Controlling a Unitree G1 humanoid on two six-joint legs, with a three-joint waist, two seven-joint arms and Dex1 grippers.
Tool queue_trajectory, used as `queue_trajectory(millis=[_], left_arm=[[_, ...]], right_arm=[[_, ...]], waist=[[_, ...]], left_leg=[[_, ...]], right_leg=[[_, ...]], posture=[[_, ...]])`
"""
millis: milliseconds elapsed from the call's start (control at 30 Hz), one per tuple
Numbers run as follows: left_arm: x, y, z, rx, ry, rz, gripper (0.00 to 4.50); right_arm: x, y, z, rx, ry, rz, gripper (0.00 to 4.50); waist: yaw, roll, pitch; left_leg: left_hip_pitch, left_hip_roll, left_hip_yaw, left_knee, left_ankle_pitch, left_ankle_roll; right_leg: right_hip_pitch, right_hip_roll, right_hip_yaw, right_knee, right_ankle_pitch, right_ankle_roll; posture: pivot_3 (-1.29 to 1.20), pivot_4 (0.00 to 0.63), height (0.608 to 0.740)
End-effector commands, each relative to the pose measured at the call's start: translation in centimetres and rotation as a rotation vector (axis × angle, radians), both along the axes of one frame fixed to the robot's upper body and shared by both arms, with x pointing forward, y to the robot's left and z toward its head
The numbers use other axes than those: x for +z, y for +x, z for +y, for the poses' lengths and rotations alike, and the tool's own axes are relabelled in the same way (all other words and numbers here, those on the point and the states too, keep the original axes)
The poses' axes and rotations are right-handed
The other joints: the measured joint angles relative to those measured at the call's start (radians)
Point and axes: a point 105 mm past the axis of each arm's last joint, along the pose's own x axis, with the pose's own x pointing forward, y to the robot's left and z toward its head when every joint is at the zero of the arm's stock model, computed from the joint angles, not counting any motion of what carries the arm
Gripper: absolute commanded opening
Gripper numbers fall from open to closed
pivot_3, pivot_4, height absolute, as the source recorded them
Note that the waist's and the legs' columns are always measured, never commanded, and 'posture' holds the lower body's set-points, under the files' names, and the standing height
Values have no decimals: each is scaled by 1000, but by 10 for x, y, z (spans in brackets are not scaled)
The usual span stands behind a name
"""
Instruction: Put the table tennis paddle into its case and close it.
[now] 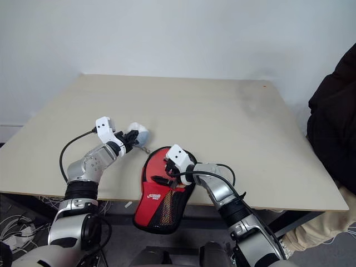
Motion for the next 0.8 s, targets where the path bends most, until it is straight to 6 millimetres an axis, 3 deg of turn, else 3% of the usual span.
queue_trajectory(millis=[33,467,800], left_arm=[[34,15,-6,9,25,-116,537],[24,33,-67,-136,48,-102,537],[32,43,-111,-222,55,-118,537]], right_arm=[[-1,-4,1,16,-13,0,4500],[-9,-8,2,35,-48,-21,4500],[-12,-12,4,49,-51,-18,4500]], waist=[[0,0,0],[1,0,0],[3,-1,0]], left_leg=[[0,0,0,0,0,0],[0,-3,0,1,0,1],[-1,-3,0,1,-2,6]], right_leg=[[0,0,0,0,0,0],[0,1,-1,0,0,0],[1,1,-1,-1,0,1]], posture=[[0,0,740],[0,0,740],[0,0,740]])
